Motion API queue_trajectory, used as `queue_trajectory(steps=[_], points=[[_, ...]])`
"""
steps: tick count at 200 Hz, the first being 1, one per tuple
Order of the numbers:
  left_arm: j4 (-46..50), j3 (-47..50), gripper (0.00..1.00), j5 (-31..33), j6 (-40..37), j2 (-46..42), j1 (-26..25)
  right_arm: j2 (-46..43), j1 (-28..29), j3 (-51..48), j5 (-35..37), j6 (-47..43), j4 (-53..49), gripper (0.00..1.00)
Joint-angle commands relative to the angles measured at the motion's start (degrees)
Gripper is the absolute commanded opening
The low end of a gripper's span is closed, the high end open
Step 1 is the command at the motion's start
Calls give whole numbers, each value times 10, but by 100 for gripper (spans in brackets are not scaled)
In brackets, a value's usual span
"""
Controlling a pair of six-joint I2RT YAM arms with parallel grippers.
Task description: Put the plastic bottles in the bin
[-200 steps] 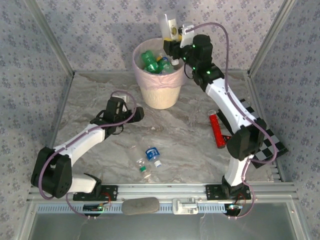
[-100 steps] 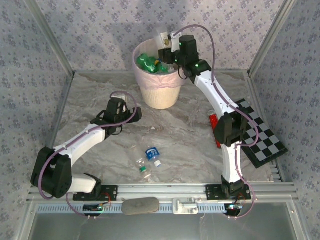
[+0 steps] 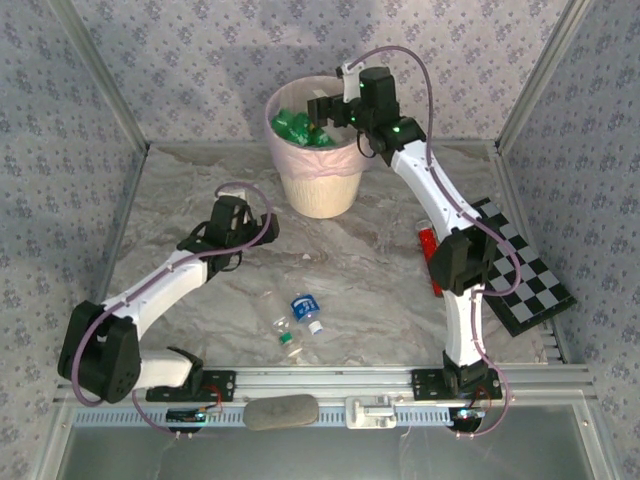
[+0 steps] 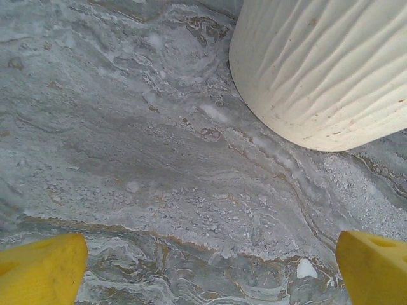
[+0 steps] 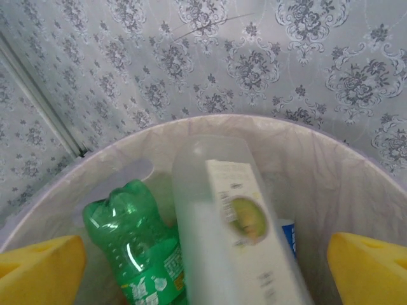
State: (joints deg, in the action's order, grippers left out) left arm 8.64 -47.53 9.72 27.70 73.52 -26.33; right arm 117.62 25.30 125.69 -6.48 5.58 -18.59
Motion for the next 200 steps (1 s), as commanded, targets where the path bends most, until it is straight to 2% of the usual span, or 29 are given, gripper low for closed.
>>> queue_trajectory(steps=[1,30,56,97,146,166,200], points=[[30,-20,100,14,9,-29,-1,-83,6,-56,-10,-4,42,99],[86,-29,100,12,26,-57,-5,-165,11,-189,-2,-7,99,99],[148,-28,100,21,52,-90,-31,-244,13,-326,9,10,168,99],[253,-9,100,77,127,-138,-120,-332,26,-490,43,26,221,99],[384,6,100,143,230,-188,-241,-393,44,-663,110,82,275,99],[412,25,99,142,276,-197,-284,-403,46,-709,130,112,293,99],[398,49,99,110,323,-174,-337,-405,50,-744,135,141,296,99]])
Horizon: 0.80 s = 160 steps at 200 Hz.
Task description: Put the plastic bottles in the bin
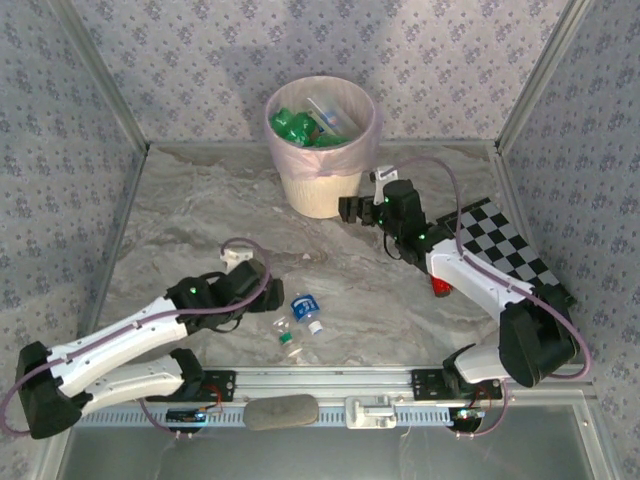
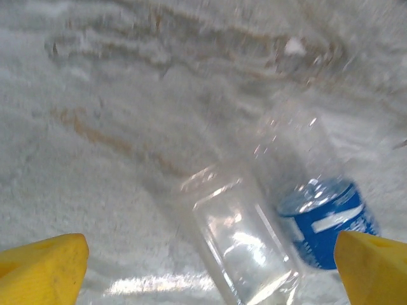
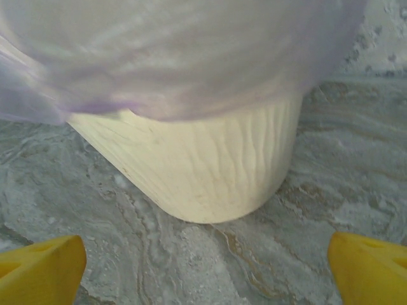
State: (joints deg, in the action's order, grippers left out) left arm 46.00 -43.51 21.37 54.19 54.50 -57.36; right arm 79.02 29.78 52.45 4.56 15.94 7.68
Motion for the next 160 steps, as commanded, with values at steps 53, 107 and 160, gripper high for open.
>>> queue_trajectory(steps=[53,107,160], points=[[-32,14,100,-40,81,95,-43,-14,14,-30,16,53,33,99],[-67,28,100,-55,86,149,-44,-16,18,-28,21,47,18,99],[-67,45,100,-56,100,186,-42,-4,22,-16,17,47,12,99]])
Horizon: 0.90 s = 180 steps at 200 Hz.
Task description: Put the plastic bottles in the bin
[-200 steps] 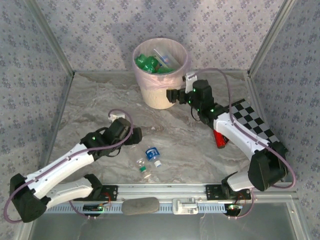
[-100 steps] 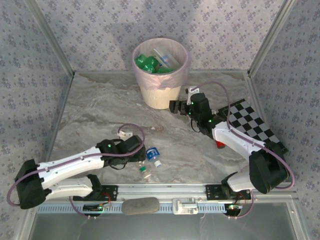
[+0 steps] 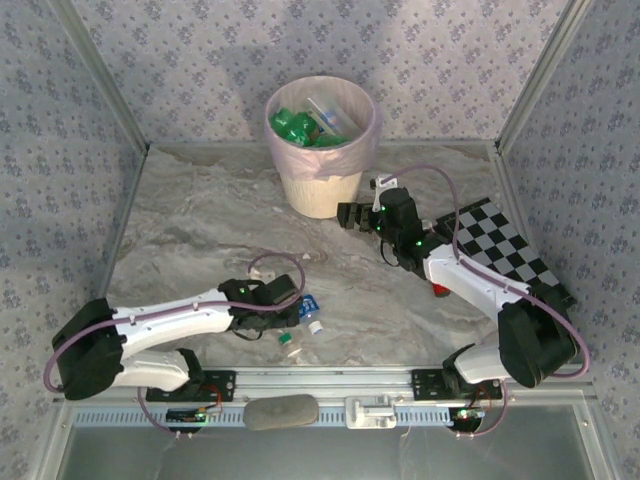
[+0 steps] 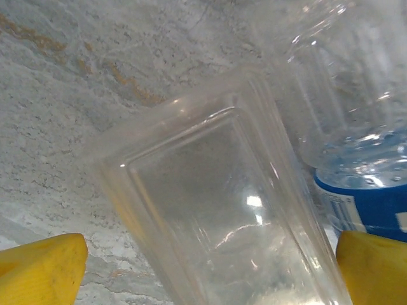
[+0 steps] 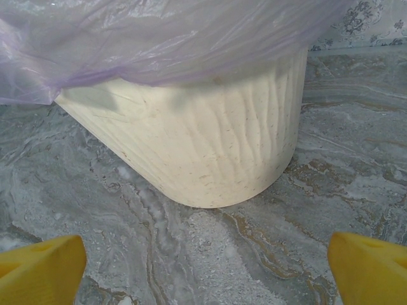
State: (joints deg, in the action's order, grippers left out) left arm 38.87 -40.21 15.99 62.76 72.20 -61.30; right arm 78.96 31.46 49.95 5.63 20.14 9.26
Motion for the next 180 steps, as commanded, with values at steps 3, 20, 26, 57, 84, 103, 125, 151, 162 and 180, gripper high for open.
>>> queue_trajectory(steps=[3,20,26,57,84,103,125,151,162,180], points=[[4,13,99,-2,14,11,-2,-2,5,9,5,5,-4,99],[4,21,97,0,16,13,-1,3,9,16,1,3,-11,99],[-11,24,95,2,15,13,0,4,10,18,2,2,-13,99],[-29,39,82,2,15,11,15,8,13,23,5,0,-18,99],[-38,43,74,1,8,10,21,12,15,28,6,-3,-21,99],[-41,44,69,2,6,12,23,15,15,33,4,-5,-25,99],[-43,45,64,2,2,11,25,19,15,36,4,-5,-27,99],[-42,44,54,4,-4,9,33,22,16,40,3,-7,-27,99],[-41,44,52,5,-6,6,39,23,16,41,3,-8,-27,99],[-37,44,52,11,-13,-5,59,24,16,42,2,-9,-29,99]])
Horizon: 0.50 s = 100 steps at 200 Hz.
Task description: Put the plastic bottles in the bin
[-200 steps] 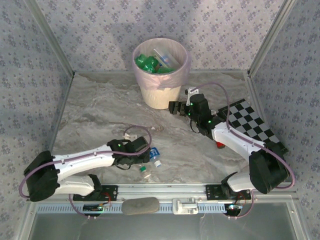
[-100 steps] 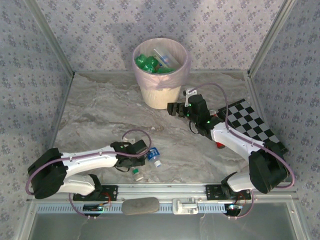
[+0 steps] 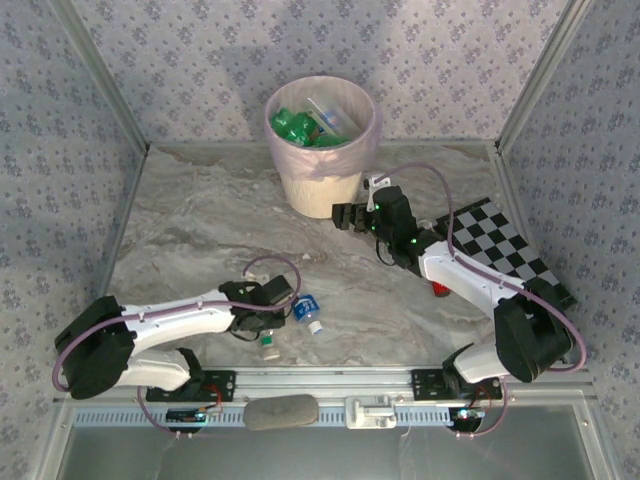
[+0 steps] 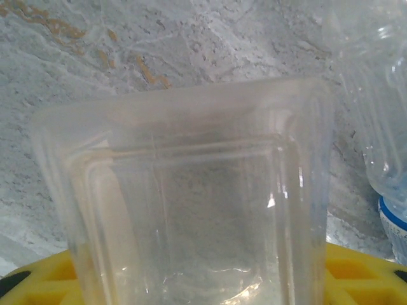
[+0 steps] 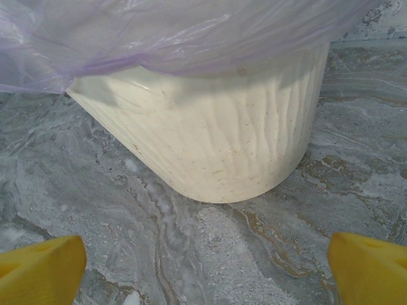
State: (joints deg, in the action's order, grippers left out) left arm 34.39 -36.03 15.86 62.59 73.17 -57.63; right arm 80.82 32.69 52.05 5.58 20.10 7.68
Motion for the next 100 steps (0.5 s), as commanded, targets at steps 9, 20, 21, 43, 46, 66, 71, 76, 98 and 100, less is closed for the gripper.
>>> queue_trajectory(steps=[9,20,21,43,46,66,71,76,98,100], points=[[10,0,52,18,-19,-23,37,6,4,20,3,-9,-14,99],[13,-5,52,30,-31,-38,58,6,4,20,2,-8,-15,99],[13,-6,52,32,-32,-40,60,6,4,20,2,-8,-16,99],[7,-20,52,65,-54,-81,109,6,4,16,0,-7,-17,99],[5,-21,52,70,-56,-87,114,6,4,16,0,-6,-17,99],[-16,-29,52,118,-69,-130,152,6,4,11,-4,-2,-16,99],[-20,-31,52,132,-69,-141,160,7,4,10,-5,0,-15,99],[-26,-32,52,147,-69,-152,167,7,4,9,-7,1,-15,99],[-84,-20,52,189,-83,-199,201,9,5,3,-9,5,-11,99],[-93,-18,52,191,-86,-203,204,8,5,3,-9,5,-11,99]])
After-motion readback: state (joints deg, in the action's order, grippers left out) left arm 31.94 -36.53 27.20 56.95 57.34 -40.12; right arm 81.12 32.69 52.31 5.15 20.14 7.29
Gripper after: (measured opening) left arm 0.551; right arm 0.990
